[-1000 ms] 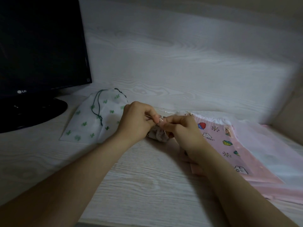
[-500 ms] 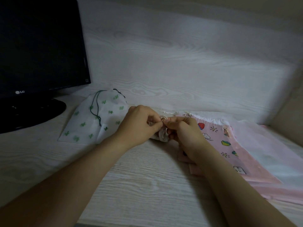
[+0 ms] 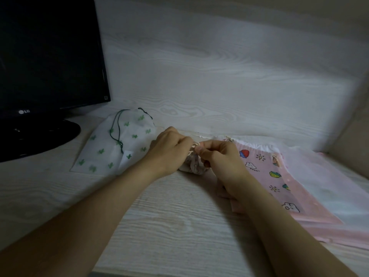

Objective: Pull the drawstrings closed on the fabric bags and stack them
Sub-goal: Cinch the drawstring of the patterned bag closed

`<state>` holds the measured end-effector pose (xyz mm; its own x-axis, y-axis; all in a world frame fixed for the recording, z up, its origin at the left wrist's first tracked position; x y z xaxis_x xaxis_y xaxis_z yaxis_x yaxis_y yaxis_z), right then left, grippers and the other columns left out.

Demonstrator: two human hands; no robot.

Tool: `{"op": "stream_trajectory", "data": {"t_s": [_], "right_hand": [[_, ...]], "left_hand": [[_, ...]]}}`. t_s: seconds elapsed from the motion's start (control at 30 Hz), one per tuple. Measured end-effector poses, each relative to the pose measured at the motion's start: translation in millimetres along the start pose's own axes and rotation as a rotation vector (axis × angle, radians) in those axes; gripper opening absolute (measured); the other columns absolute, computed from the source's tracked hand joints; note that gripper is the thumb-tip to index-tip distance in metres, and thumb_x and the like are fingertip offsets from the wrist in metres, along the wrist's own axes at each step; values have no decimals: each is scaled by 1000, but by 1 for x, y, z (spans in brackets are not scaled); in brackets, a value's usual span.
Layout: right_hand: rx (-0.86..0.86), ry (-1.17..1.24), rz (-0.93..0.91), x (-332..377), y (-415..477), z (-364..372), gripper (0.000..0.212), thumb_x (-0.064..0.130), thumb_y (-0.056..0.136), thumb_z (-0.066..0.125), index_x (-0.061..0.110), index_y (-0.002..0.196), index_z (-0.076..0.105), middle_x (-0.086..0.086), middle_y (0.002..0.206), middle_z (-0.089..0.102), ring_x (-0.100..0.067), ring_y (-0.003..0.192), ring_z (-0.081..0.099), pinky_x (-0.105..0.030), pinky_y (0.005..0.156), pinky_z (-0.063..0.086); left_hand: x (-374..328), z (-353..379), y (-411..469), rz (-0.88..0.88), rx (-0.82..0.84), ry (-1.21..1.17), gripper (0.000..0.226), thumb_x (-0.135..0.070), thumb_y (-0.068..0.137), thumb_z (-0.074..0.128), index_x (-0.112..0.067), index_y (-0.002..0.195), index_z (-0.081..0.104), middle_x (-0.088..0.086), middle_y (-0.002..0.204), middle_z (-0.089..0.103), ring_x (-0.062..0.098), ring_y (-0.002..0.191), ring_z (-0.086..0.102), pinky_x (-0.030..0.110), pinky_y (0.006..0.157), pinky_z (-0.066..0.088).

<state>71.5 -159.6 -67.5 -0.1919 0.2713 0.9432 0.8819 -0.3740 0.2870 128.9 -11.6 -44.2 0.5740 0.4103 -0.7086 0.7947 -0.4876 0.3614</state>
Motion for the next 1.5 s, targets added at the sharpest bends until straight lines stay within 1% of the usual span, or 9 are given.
{"op": "stream_trajectory", "data": {"t_s": [0.13,0.23,0.37,0.57,0.73,0.93,1.03,1.23,1.5], "right_hand": [[-24,-22,-10,-1,0,-3,13,5,95,70,3,84,76,4,65,66,-7,59,56,-25,62,47],[-41,-15,-2,-2,0,-6,13,7,95,71,5,83,77,4,64,66,-6,58,56,-24,62,47],[-19,-4,0,0,-2,-4,9,7,94,72,5,88,78,2,67,69,-8,61,58,-27,63,49],[-48,-30,-18,1,0,-8,10,5,93,73,7,84,78,4,64,69,-5,57,58,-22,58,47],[-22,-36,-45,3,-2,-6,7,7,91,76,9,86,80,-1,68,72,-7,60,59,-21,58,49],[12,-12,-53,5,-4,-4,6,3,92,75,2,93,80,0,72,75,-3,61,63,-17,59,49],[6,-21,-46,5,-4,-6,6,4,92,74,3,93,80,0,73,75,-2,61,64,-17,60,50],[-16,-18,-35,3,-3,-9,7,5,92,75,2,95,81,1,72,75,-1,59,64,-14,58,49],[-24,-69,-67,8,-4,-12,13,10,93,76,6,105,80,-1,98,80,-2,71,67,-21,72,56]], "left_hand": [[1,-10,2,-20,-83,-158,38,-23,97,55,1,67,53,14,69,49,20,64,50,30,61,39],[11,-9,6,-105,-59,-328,36,-29,94,56,2,79,66,10,72,51,18,70,49,29,66,43],[12,0,5,-165,-14,-396,30,-42,86,41,-15,74,49,5,76,48,19,71,42,39,73,39],[16,-5,4,-173,-54,-506,40,-34,108,52,0,94,67,3,65,69,20,63,67,36,65,55],[24,4,2,-283,17,-451,19,-16,99,48,-9,86,60,8,63,70,25,55,63,31,57,46],[27,10,1,-272,100,-267,42,-41,106,46,-11,82,63,2,64,59,12,43,40,20,43,28],[25,13,4,-225,144,-225,18,-29,97,56,-18,85,63,2,73,55,10,48,38,21,45,28],[22,16,5,-191,145,-251,25,-28,104,43,-14,91,60,2,86,64,18,79,54,36,74,43],[33,-9,13,-114,-121,-46,27,-32,110,40,-24,84,42,-6,82,51,21,80,51,37,72,42]]}}
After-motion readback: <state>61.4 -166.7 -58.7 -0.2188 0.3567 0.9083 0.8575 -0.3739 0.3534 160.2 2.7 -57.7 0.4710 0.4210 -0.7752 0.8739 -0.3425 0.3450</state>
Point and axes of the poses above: each hand's wrist, its own y-axis towards the middle knuckle, its own z-axis out of the palm, x = y × z, the point moved 9 cm from there along y, towards the middle knuckle
